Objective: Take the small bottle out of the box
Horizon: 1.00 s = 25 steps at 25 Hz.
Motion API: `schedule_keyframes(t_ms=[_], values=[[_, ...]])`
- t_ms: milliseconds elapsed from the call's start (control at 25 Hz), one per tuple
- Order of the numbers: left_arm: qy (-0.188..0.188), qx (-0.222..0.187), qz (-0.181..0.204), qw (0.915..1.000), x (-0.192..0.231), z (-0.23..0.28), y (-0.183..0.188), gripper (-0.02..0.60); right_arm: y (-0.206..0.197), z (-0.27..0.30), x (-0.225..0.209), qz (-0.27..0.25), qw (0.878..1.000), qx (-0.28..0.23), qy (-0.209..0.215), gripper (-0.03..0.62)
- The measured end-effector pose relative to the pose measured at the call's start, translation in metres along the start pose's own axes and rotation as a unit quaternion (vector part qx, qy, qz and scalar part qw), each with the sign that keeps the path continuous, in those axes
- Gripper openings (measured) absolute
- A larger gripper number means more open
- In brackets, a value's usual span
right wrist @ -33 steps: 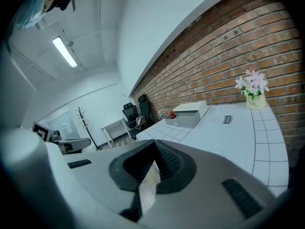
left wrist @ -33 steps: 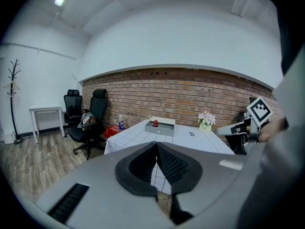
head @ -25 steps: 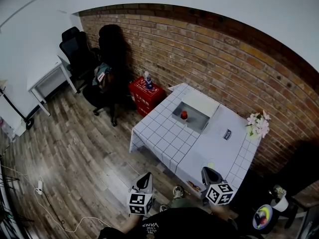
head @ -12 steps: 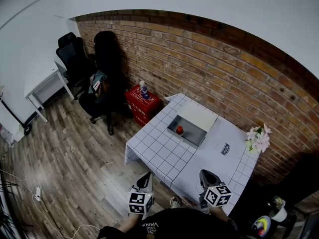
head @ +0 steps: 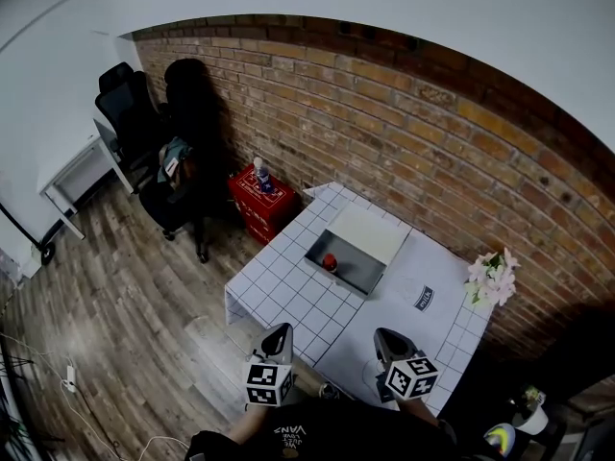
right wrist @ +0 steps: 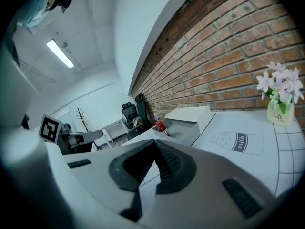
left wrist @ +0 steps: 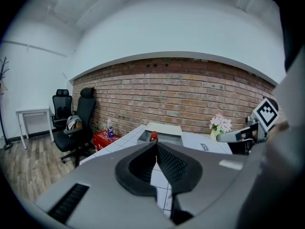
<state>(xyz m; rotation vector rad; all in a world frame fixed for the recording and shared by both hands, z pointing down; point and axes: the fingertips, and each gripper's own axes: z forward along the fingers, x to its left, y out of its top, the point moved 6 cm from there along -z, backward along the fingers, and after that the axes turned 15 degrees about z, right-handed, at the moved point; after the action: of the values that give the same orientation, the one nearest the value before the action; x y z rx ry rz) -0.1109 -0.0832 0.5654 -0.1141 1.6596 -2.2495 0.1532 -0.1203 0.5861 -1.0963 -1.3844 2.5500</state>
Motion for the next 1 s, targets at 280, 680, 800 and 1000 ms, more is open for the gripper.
schedule_keyframes(t_ms=[280, 680, 800, 1000], values=[[-0.029, -0.002, 0.014, 0.9995, 0.016, 0.034, 0.005, 0.012, 0.001, 0.010, -0.005, 0.012, 1.000, -0.009, -0.024, -0.002], [-0.118, -0.016, 0.042, 0.9920, 0.054, 0.097, 0.021, 0.012, 0.006, 0.029, 0.008, 0.045, 0.993, -0.055, -0.096, -0.002], [-0.145, -0.018, 0.052, 0.9879, 0.065, 0.116, 0.023, 0.012, 0.010, 0.040, 0.014, 0.051, 0.990, -0.072, -0.112, -0.002], [-0.190, -0.016, 0.071, 0.9791, 0.080, 0.141, 0.023, 0.012, 0.011, 0.056, 0.021, 0.068, 0.983, -0.098, -0.138, -0.002]])
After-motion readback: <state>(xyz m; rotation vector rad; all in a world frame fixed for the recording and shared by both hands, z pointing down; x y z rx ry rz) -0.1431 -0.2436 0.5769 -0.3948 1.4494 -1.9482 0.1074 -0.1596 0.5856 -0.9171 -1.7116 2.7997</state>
